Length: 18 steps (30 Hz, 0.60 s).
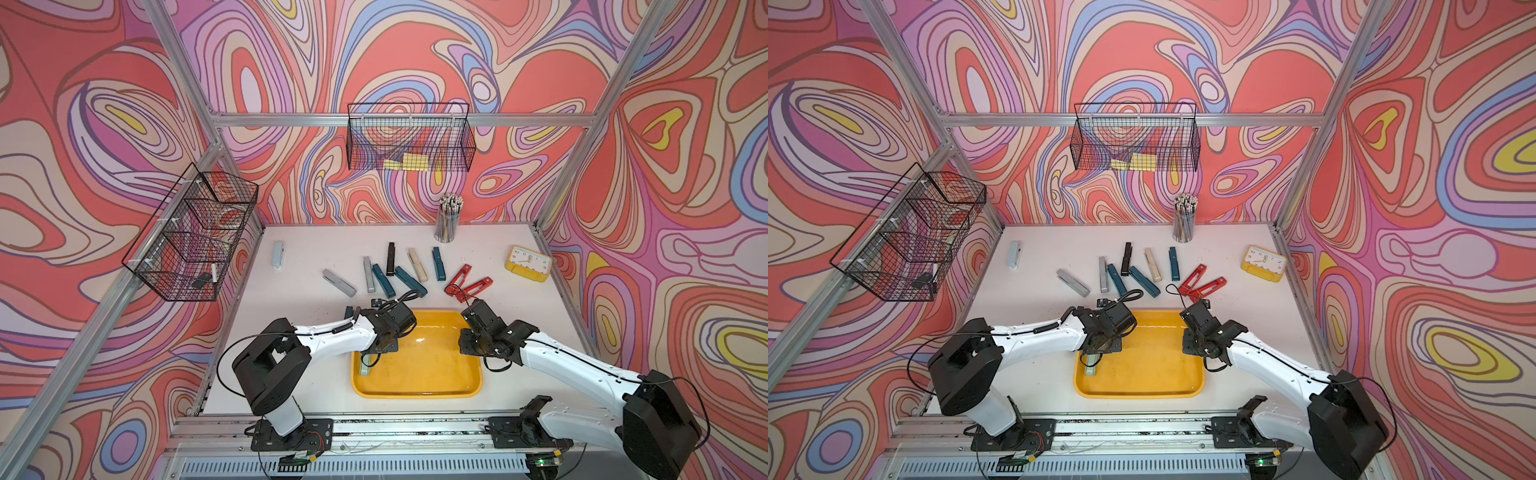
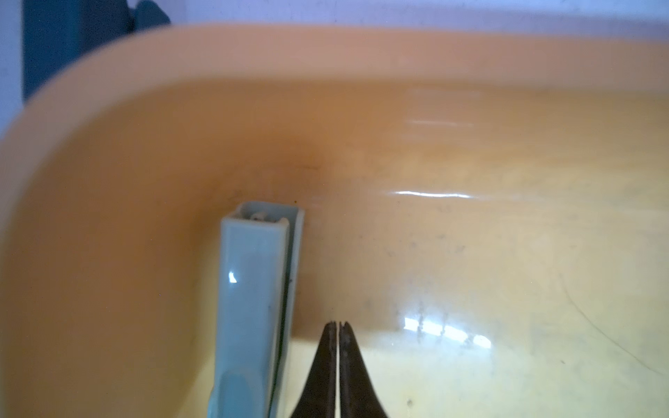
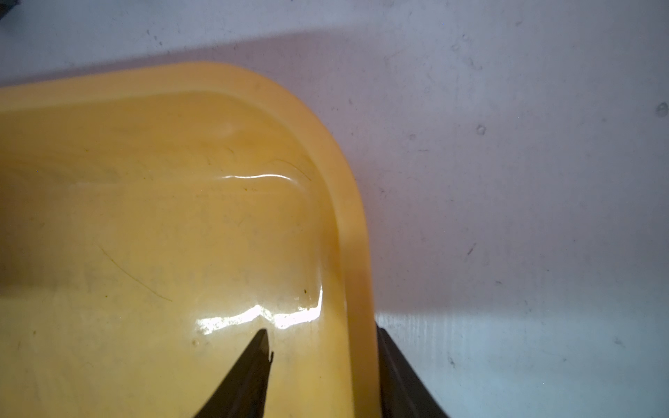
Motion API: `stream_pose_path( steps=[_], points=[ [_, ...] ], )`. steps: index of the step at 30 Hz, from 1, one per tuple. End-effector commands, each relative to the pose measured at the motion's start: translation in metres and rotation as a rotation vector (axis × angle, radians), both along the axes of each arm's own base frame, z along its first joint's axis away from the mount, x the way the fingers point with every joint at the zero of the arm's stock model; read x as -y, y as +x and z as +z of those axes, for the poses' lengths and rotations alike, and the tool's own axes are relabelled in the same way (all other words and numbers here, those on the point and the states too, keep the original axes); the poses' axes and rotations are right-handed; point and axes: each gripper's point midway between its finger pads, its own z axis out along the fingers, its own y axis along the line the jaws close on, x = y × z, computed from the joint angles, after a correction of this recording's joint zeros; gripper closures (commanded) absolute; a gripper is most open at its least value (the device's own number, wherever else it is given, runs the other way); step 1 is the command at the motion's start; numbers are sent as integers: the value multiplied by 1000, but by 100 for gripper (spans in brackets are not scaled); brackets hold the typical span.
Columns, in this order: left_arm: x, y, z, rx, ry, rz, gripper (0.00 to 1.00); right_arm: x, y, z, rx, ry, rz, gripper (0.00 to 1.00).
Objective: Put the pruning pliers into the storage box
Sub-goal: Place the pruning pliers in the storage box.
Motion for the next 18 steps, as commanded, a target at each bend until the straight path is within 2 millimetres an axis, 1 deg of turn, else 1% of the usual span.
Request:
stream_pose_path(
  steps=[1, 3, 6, 9, 10, 13, 14, 18],
  points=[
    [-10, 4, 25, 62, -7, 6, 81, -1, 5, 4, 15, 6, 3, 51],
    [-17, 5, 43, 108, -3, 2, 79, -2, 5, 5, 16, 8, 4, 51],
    [-29, 8, 71, 177, 7, -14, 73, -2, 5, 5, 13, 7, 4, 51],
    [-42, 10, 91, 224, 23, -36, 64, -2, 5, 4, 11, 3, 7, 50],
    [-51, 10, 96, 232, 37, -31, 60, -2, 5, 3, 8, 1, 6, 50],
    [-74, 8, 102, 238, 66, -3, 54, -2, 5, 1, 4, 2, 2, 47],
    [-81, 6, 101, 241, 69, 5, 52, -2, 4, 2, 5, 6, 2, 46],
    [-101, -1, 94, 230, 49, 53, 50, -2, 5, 6, 16, 10, 0, 44]
  ],
)
